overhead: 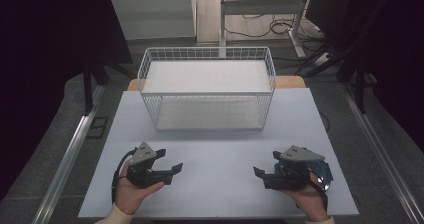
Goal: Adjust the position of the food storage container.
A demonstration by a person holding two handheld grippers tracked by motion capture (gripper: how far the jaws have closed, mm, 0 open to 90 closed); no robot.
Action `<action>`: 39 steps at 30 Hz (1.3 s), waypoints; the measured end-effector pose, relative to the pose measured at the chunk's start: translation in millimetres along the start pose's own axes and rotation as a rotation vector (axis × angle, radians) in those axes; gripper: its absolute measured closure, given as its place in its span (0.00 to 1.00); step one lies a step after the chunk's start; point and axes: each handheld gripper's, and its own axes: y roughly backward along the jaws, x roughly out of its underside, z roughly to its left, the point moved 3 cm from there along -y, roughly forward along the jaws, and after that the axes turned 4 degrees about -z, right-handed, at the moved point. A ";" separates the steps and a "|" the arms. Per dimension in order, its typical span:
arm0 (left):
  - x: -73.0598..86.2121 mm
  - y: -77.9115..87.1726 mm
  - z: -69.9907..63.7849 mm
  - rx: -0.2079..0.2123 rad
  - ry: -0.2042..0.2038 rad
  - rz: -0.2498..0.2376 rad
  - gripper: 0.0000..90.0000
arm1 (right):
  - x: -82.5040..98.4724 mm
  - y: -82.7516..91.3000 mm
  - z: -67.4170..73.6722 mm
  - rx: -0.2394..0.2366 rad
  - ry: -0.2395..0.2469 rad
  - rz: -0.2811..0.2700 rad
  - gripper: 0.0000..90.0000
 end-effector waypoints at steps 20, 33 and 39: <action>7.4 -5.5 5.6 -0.018 0.019 0.039 0.23 | 1.9 0.6 -2.8 -0.005 -0.034 0.008 0.22; 7.3 -2.8 8.0 -0.031 0.022 0.017 0.24 | -1.0 6.7 -8.2 -0.011 -0.050 0.014 0.25; 8.9 -2.1 12.4 -0.050 0.029 0.023 0.24 | -4.5 15.9 -14.1 0.015 -0.042 0.019 0.26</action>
